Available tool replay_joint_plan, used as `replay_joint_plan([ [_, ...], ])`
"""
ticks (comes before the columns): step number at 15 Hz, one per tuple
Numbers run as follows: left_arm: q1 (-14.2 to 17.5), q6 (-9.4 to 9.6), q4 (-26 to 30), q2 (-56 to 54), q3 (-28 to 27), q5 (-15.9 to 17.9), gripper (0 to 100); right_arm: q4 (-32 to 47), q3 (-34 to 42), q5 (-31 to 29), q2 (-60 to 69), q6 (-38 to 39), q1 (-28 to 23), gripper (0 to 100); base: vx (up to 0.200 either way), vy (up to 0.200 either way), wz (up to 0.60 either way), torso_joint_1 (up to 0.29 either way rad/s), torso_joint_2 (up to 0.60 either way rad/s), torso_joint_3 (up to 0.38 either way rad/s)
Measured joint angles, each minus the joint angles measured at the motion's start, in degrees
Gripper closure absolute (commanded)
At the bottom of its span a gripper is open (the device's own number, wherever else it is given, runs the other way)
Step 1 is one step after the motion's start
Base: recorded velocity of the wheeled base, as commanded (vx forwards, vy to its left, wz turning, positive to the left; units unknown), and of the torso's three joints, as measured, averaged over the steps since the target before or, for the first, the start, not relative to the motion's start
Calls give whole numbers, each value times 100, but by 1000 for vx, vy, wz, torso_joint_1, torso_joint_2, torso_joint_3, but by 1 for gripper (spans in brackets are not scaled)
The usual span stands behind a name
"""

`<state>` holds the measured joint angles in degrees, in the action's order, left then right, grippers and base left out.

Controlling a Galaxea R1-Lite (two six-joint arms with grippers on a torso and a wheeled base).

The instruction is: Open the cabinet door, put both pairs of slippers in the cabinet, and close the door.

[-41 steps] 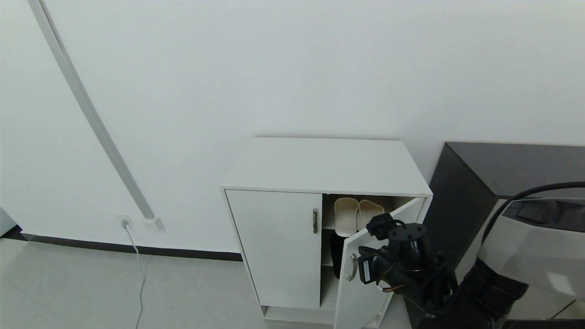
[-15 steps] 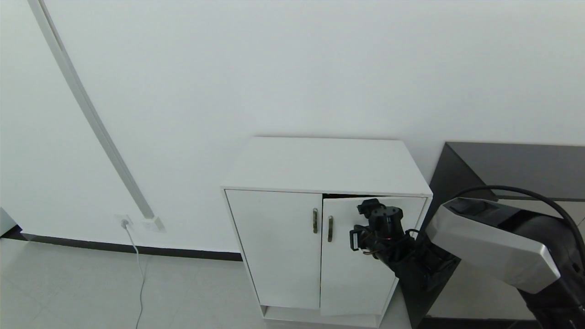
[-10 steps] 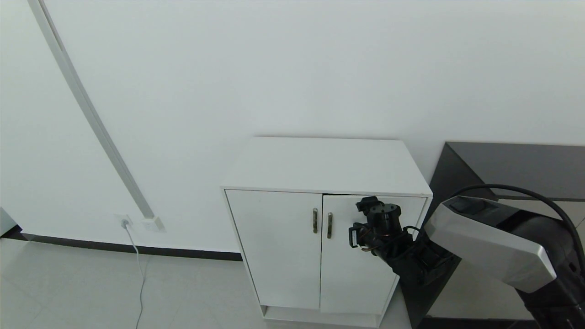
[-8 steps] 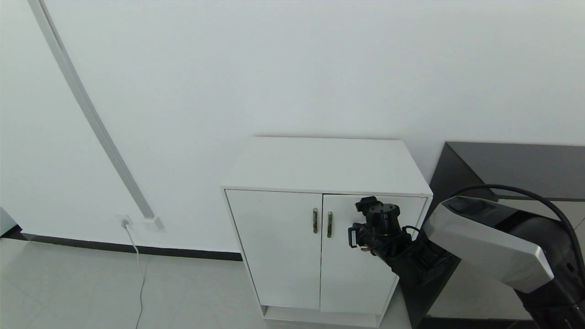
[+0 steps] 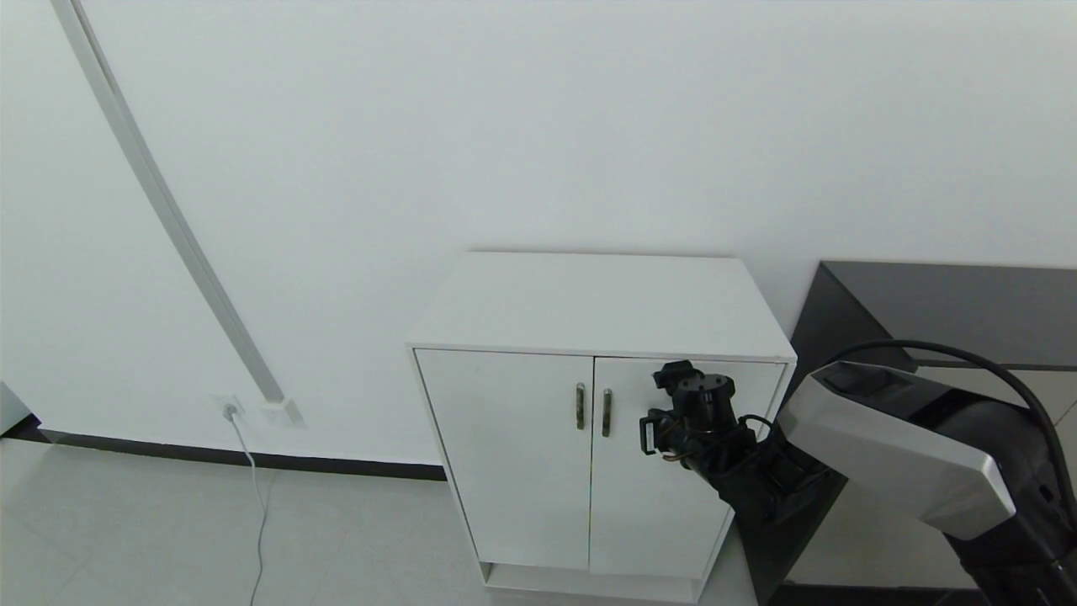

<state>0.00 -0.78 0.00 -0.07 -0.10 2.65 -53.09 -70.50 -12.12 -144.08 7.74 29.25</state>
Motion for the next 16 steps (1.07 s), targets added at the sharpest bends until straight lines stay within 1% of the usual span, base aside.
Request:
replay_joint_plan([
  [16,0,2,0,0,0,0,100,67,-157,-9,-38,-173,-1,100,0,0,0,0,0,0],
])
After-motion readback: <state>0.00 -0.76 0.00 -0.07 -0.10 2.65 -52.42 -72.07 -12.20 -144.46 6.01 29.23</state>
